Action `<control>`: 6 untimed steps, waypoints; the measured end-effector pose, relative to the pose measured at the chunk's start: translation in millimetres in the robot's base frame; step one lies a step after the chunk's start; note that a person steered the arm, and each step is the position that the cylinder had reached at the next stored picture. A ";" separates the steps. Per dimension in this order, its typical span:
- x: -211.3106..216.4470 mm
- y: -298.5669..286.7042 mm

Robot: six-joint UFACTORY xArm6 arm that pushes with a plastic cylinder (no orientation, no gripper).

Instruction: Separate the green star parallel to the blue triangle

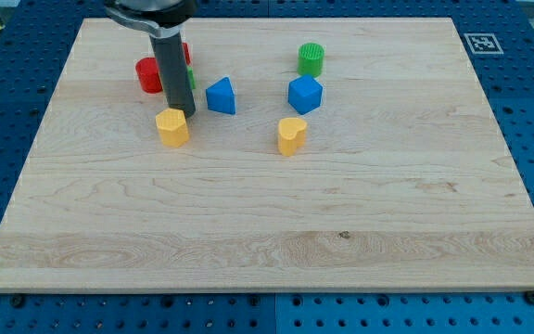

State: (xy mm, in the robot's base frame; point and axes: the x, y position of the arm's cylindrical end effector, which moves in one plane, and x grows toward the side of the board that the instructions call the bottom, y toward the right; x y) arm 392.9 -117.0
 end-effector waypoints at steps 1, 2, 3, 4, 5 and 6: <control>0.0 -2.2; 0.0 -27.6; -6.6 -59.2; -47.5 -74.9; -84.0 -73.8; -96.3 -69.2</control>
State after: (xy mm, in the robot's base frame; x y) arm 296.5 -186.2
